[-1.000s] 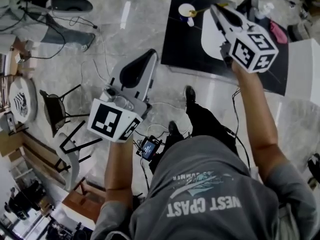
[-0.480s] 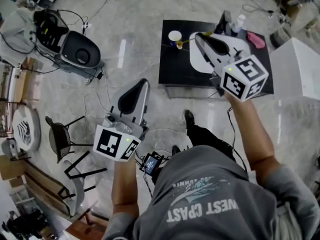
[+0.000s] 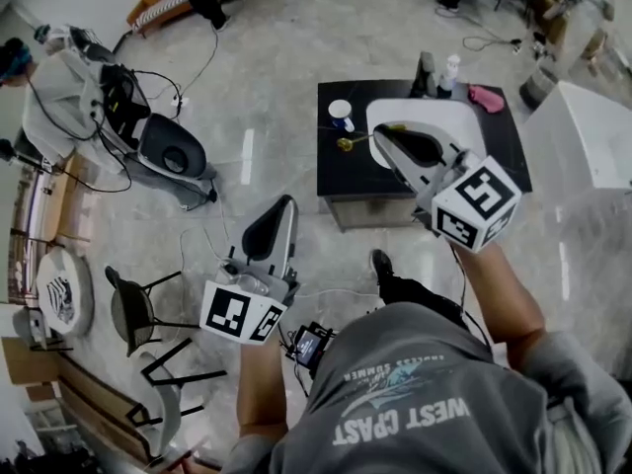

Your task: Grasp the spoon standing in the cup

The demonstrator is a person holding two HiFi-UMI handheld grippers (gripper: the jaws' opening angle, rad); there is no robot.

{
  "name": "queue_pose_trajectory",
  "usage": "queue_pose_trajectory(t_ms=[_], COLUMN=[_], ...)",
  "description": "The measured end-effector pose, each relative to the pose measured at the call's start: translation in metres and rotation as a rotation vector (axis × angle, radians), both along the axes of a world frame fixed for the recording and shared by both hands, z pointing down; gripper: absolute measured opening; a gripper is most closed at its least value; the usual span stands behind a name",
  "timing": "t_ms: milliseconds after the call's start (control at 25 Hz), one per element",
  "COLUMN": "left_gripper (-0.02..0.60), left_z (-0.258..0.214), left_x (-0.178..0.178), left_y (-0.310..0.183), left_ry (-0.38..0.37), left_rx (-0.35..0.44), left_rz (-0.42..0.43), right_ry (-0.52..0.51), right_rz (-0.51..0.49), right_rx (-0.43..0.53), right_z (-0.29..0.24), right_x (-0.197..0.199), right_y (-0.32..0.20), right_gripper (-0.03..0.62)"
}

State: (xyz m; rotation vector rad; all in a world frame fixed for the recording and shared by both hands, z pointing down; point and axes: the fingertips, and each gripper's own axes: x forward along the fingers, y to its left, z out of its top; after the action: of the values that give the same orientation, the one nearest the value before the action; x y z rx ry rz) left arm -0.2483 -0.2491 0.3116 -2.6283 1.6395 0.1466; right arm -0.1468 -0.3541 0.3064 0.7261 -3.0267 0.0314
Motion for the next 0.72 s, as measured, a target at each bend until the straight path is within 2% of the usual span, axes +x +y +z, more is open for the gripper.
queue_pose_trajectory(t_ms=[240,720], left_gripper=[0.002,0.002], left_z=[-0.007,-0.022], left_x=[0.0,0.011], left_y=[0.018,0.029], left_ry=[-0.008,-0.026], left_rx=[0.02,0.048], left_rz=[-0.004,0.016], right_ry=[0.011,0.024], right_rz=[-0.019,-0.004], right_rx=[0.019,0.024], right_z=[-0.004,-0.006], right_x=[0.007,0.022], right_y=[0.033,0.051], right_gripper=[0.032,0.032])
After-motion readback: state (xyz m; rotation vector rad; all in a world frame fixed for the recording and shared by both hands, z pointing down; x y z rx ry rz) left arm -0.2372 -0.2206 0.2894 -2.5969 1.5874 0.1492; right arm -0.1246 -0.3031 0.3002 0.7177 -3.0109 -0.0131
